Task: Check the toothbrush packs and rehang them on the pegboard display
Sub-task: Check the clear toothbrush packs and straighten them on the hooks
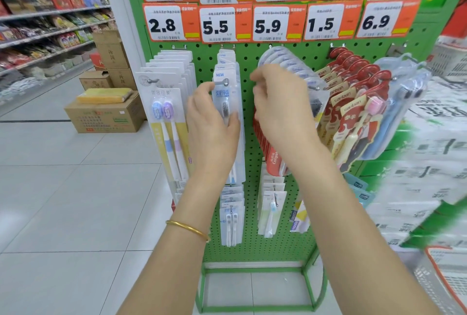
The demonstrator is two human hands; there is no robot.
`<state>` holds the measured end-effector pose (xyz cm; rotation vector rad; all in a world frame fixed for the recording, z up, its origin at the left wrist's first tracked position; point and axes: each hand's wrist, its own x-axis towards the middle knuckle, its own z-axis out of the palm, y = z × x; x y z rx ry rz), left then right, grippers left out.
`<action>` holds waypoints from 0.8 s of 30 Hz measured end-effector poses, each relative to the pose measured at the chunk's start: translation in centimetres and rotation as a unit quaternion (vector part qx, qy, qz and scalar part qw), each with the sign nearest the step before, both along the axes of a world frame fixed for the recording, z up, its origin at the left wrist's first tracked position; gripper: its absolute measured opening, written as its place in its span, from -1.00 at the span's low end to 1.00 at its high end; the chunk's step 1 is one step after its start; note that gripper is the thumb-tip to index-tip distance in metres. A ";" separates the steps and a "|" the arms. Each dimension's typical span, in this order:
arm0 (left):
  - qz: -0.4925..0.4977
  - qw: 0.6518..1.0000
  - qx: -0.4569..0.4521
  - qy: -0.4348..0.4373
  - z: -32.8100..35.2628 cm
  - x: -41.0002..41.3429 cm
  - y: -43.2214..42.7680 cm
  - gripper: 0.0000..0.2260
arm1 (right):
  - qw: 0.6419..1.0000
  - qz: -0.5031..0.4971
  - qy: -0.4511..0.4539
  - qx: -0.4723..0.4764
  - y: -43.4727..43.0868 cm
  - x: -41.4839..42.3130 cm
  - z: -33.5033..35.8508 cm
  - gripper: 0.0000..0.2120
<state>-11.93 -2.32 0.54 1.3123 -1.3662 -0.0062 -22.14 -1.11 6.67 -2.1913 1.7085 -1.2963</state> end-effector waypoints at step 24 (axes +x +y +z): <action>0.053 0.993 -0.080 -0.063 0.9 -1.2 1.0 -0.46 | 0.989 -0.023 0.123 0.076 -13.4 2.7 5.9 -0.88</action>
